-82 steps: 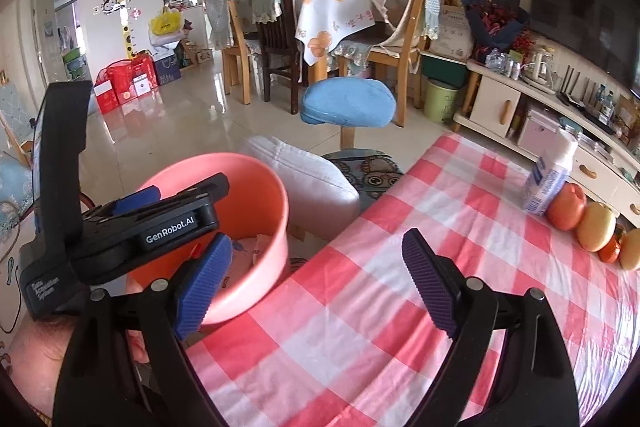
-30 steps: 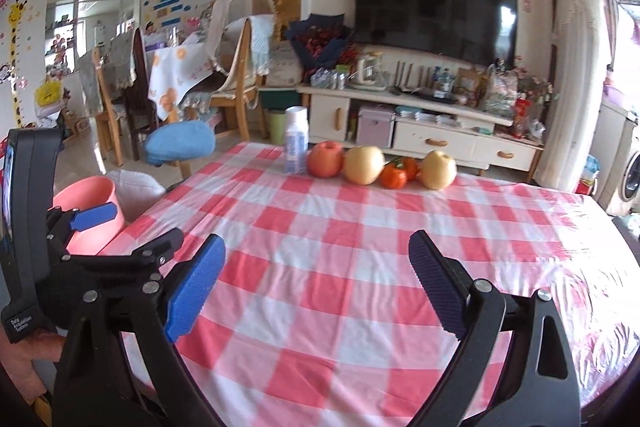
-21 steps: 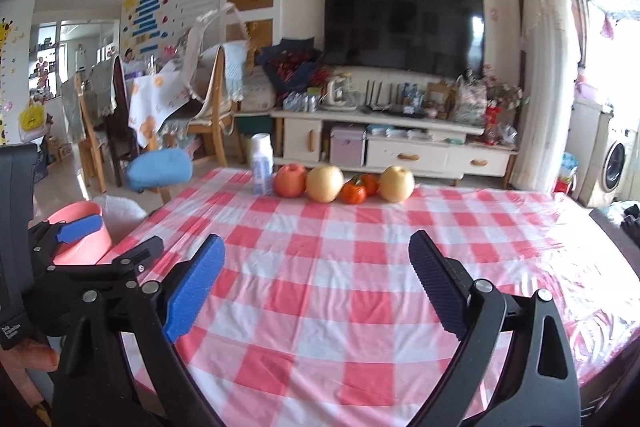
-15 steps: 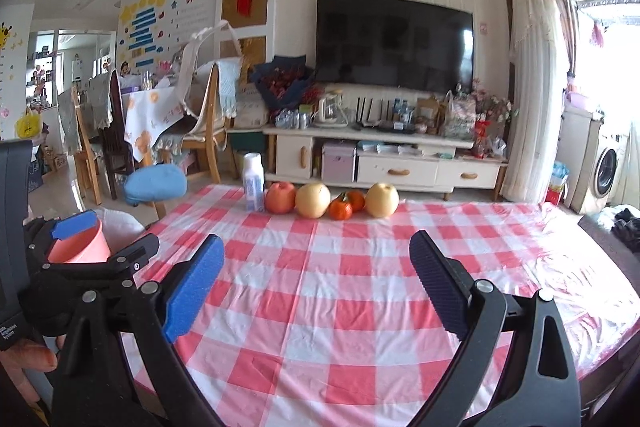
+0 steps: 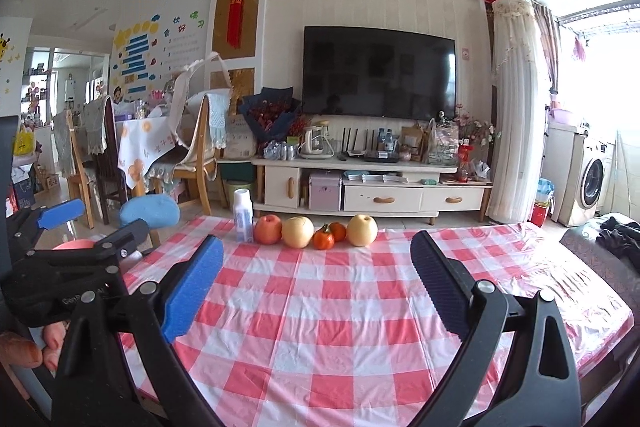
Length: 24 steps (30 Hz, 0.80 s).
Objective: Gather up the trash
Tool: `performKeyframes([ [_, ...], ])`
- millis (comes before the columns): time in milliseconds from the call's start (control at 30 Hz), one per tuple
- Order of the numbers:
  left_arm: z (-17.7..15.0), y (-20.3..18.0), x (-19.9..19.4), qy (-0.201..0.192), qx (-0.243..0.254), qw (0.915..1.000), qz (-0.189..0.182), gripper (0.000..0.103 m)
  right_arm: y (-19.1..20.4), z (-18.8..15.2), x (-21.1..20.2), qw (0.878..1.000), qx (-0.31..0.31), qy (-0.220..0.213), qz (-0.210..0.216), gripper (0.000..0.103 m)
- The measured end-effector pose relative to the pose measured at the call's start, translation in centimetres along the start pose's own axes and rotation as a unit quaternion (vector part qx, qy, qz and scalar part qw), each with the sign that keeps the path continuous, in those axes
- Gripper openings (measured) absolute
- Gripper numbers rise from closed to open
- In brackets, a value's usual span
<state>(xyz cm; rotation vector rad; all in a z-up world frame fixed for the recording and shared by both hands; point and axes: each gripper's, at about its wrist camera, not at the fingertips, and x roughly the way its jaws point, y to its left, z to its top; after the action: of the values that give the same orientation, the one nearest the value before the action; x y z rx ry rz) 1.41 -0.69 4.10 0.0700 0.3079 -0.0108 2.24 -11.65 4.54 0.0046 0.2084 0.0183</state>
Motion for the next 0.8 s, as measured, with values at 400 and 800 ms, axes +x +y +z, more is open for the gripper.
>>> performKeyframes([
  [400,0.7,-0.5,-1.1,-0.017,0.005,0.9998,0.001,0.098,-0.4,0.2,-0.8,1.000,-0.004,-0.006,-0.005,0.095],
  [800,0.3,-1.3,0.2,-0.004,0.019,0.9998,-0.002,0.098,-0.8,-0.1,0.4,1.000,0.000,0.010,-0.007,0.098],
])
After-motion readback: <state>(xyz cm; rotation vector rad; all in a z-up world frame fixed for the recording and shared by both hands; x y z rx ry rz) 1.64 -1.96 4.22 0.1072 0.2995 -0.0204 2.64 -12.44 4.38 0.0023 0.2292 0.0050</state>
